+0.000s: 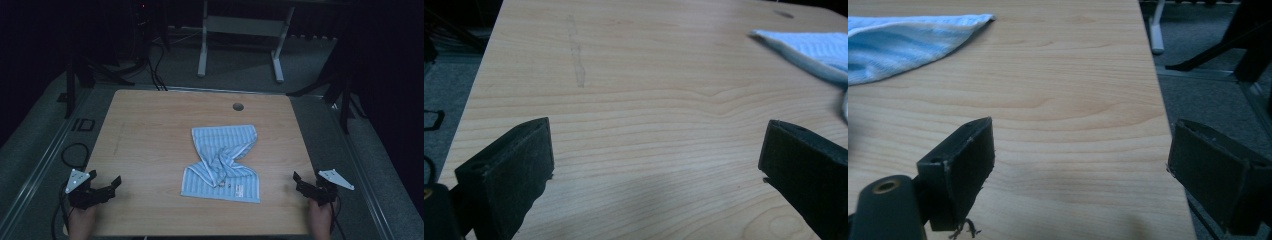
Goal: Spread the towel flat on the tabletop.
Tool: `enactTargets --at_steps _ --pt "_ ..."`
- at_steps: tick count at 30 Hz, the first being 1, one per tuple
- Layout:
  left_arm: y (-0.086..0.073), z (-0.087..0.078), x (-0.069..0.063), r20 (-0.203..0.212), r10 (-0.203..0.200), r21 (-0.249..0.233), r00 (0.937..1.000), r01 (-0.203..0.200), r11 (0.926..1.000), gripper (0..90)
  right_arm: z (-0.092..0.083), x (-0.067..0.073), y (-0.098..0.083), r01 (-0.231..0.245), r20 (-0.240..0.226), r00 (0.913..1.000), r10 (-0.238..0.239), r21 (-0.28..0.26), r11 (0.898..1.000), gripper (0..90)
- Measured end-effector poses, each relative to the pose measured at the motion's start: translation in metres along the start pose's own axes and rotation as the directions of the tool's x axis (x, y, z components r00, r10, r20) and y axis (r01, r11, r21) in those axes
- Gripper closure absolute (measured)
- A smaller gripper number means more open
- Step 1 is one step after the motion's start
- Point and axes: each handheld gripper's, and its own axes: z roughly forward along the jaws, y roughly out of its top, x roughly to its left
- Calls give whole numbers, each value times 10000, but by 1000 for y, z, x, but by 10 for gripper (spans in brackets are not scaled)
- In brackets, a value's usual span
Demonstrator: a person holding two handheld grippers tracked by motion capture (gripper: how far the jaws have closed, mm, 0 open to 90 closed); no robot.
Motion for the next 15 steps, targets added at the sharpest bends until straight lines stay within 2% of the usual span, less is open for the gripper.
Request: enactTargets --at_steps 5,7,9,11,12,14,15 --pt "0 1 1 117 -133 74 9998 132 9999 11 0 3 0 315 43 9995 -315 30 9995 138" --pt "0 2 1 335 -84 326 9994 73 9994 11 1 4 0 405 -18 9992 -405 173 9990 137" --pt "2 3 0 586 -26 530 9983 -5 9986 11 1 4 0 290 -171 9994 -287 160 9995 136" --pt "5 4 -1 791 57 889 9968 -127 9960 11 1 2 0 274 -489 9984 -267 141 9995 136" --pt "6 5 -1 914 149 1106 9957 -250 9936 11 2 1 1 282 -821 9963 -262 234 9993 136" --pt "8 6 -3 1030 434 1629 9937 -599 9848 11 5 0 2 374 -1401 9897 -292 565 9977 133" --pt "8 7 -3 1088 629 1902 9921 -828 9783 11 6 1 2 637 -1669 9846 -515 684 9956 131"
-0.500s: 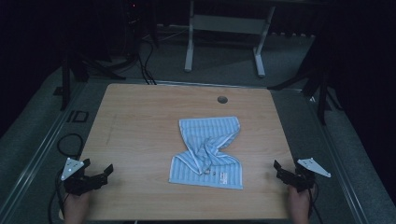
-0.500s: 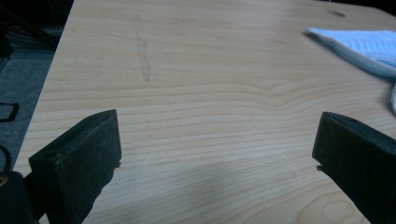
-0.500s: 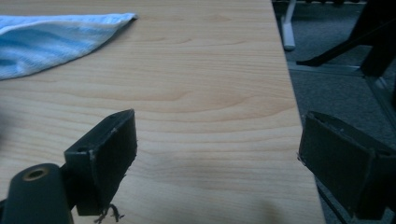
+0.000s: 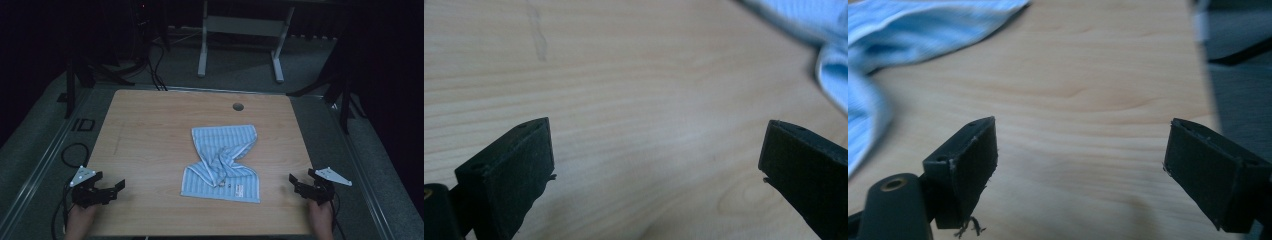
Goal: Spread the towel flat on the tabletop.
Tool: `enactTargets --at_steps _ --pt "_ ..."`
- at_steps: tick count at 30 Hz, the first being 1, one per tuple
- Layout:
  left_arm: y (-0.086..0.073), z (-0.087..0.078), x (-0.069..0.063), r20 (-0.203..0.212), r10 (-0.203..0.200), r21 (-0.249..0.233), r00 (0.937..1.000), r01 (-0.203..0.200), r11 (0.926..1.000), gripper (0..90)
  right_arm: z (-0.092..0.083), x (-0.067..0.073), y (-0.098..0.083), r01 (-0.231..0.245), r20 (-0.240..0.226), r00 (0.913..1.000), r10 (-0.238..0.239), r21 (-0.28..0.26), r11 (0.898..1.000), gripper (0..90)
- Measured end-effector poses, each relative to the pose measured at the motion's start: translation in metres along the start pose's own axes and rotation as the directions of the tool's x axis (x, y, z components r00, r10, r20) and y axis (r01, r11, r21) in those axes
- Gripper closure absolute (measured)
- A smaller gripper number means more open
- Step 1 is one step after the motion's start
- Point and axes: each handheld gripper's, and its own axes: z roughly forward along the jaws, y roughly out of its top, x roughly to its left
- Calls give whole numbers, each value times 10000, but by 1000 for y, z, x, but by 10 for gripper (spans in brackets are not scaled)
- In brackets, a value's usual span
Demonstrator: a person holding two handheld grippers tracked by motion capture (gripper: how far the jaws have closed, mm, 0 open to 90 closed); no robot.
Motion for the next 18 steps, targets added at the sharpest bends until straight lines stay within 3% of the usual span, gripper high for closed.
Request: enactTargets --at_steps 2,5,8,9,12,14,18 --pt "0 0 -1 155 290 498 9995 -297 9983 11 0 2 1 492 -129 9987 -489 273 9984 131" --pt "1 1 -4 449 664 1241 9968 -715 9897 11 -1 3 4 724 -600 9959 -677 803 9941 130" --pt "4 -1 -11 680 1314 1967 9890 -1424 9701 11 -3 4 8 1036 -968 9911 -911 1333 9856 130" --pt "5 -1 -12 789 1498 2197 9856 -1638 9617 11 -5 4 11 1243 -987 9891 -1089 1660 9783 130" --pt "11 -4 -15 991 1810 2429 9785 -2002 9492 11 -6 3 20 1537 -1434 9822 -1215 2408 9583 130" --pt "15 -5 -17 1058 2132 2777 9713 -2348 9315 11 -7 3 25 1731 -1599 9782 -1323 2768 9452 129" --pt "20 -3 -22 1216 2594 3544 9581 -2860 8903 11 -6 3 35 2082 -2079 9684 -1378 3695 9056 122"
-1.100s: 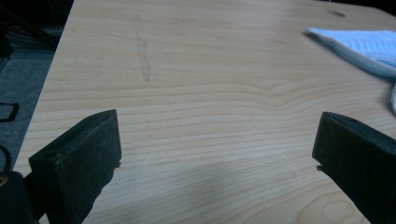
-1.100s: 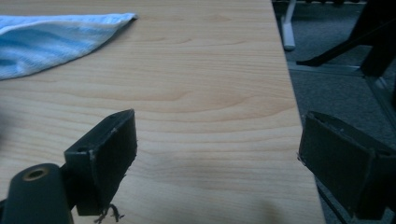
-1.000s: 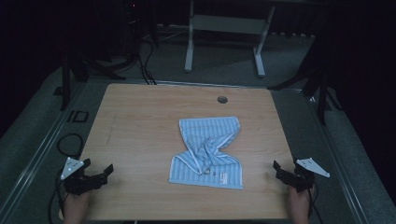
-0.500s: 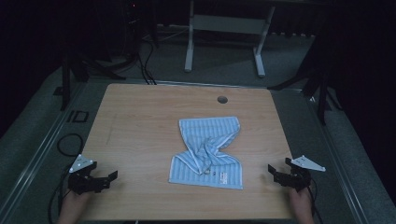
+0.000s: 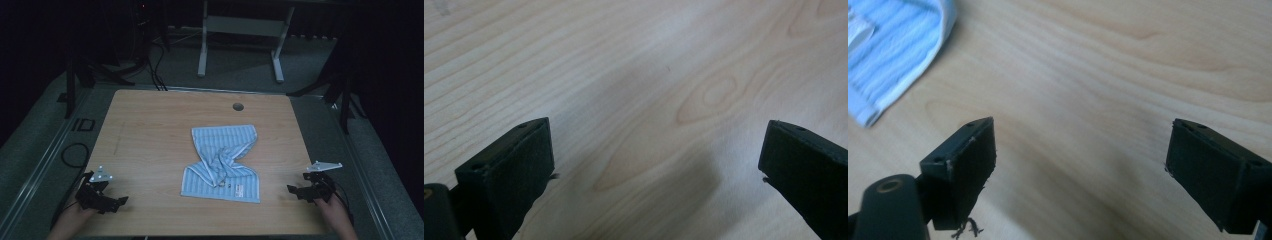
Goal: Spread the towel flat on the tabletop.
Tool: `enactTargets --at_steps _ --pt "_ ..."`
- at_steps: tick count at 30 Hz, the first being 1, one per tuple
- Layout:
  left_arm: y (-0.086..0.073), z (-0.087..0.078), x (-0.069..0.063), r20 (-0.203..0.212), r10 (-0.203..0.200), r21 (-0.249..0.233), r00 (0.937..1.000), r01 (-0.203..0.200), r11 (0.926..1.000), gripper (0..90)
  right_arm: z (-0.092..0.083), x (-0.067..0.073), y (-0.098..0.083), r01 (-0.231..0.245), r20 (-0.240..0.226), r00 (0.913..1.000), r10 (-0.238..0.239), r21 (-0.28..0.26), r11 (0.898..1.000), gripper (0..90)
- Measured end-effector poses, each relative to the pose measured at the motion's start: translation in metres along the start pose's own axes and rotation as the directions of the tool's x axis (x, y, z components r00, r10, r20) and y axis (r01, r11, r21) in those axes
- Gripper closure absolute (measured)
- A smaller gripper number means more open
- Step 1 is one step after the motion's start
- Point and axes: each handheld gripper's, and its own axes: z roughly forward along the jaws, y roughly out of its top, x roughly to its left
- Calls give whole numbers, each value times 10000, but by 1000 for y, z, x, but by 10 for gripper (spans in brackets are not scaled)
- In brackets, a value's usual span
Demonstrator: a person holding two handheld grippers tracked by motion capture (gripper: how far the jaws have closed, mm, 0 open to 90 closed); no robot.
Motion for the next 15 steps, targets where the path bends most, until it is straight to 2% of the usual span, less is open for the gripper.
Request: enactTargets --at_steps 2,5,7,8,9,10,12,15 --pt "4 0 -4 9 418 493 9991 -418 9979 11 0 1 3 175 -278 9995 -163 455 9988 122" --pt "9 0 -8 99 731 968 9973 -737 9926 11 0 7 8 744 -399 9967 -700 1206 9899 130" --pt "12 1 -11 -40 860 1413 9963 -845 9864 11 0 11 11 1056 -403 9941 -1004 1612 9813 130" --pt "15 3 -13 -54 831 2039 9965 -803 9757 11 0 12 12 1148 -396 9932 -1096 1707 9786 129" --pt "15 3 -13 -54 831 2039 9965 -803 9757 12 0 12 12 1148 -396 9932 -1096 1707 9786 129" --pt "17 4 -15 -137 869 2341 9961 -813 9688 12 -2 15 15 1247 -379 9921 -1197 1892 9740 129" --pt "20 5 -17 -44 888 2661 9960 -845 9602 11 -5 19 18 1511 -412 9885 -1455 2340 9604 129" --pt "26 4 -20 167 963 2913 9952 -970 9517 11 -5 22 23 1692 -612 9855 -1582 2907 9417 132"
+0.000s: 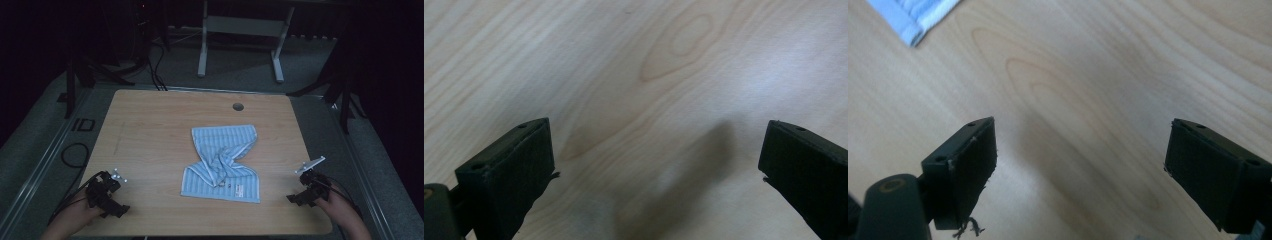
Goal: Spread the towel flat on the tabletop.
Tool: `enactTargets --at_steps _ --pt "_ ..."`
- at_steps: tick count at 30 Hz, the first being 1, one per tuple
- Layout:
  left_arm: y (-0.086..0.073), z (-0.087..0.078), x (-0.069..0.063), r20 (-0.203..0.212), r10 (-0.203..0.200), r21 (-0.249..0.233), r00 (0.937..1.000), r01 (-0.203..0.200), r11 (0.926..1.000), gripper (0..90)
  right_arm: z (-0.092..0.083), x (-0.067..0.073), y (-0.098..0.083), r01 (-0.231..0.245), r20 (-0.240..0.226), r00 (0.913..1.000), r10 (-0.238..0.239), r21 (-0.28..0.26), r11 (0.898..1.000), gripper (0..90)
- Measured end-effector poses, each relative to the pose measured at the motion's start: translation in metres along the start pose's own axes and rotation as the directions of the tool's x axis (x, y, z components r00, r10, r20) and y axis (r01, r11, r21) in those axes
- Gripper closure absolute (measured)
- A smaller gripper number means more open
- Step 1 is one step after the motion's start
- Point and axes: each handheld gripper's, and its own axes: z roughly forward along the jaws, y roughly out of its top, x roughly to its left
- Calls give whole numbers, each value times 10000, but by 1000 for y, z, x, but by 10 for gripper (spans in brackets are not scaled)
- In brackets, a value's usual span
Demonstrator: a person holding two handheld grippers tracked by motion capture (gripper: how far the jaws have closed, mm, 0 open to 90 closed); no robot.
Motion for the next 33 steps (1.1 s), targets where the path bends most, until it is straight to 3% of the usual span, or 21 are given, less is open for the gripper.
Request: enactTargets --at_steps 4,7,9,11,13,15,18,25,30,33 --pt "6 -4 -4 270 410 563 9988 -425 9975 11 1 3 7 303 -118 9995 -294 795 9964 137" --pt "12 -6 -7 324 780 973 9964 -808 9920 11 3 8 13 555 -361 9981 -503 1614 9853 138" --pt "17 -7 -8 214 774 976 9968 -791 9921 12 6 12 16 718 -520 9967 -630 1894 9793 130" --pt "23 -7 -8 185 726 810 9972 -738 9940 11 8 18 20 922 -384 9955 -869 1687 9813 120" --pt "28 -6 -10 298 886 746 9956 -906 9931 18 9 20 24 814 -624 9954 -726 1528 9849 123" --pt "34 -4 -13 331 971 691 9947 -992 9927 50 11 24 27 1216 -524 9920 -1146 1582 9799 132" --pt "44 0 -19 329 1155 681 9928 -1175 9907 50 16 27 34 1363 -516 9902 -1294 1680 9763 136" --pt "68 3 -34 445 1700 436 9844 -1719 9841 112 20 31 50 2007 -465 9795 -1960 1444 9689 296" --pt "85 6 -41 327 1669 263 9854 -1678 9855 147 21 32 64 2208 -580 9749 -2147 1355 9659 361" --pt "94 10 -45 428 1756 351 9835 -1771 9836 212 24 33 72 2352 -550 9717 -2298 1328 9628 384"
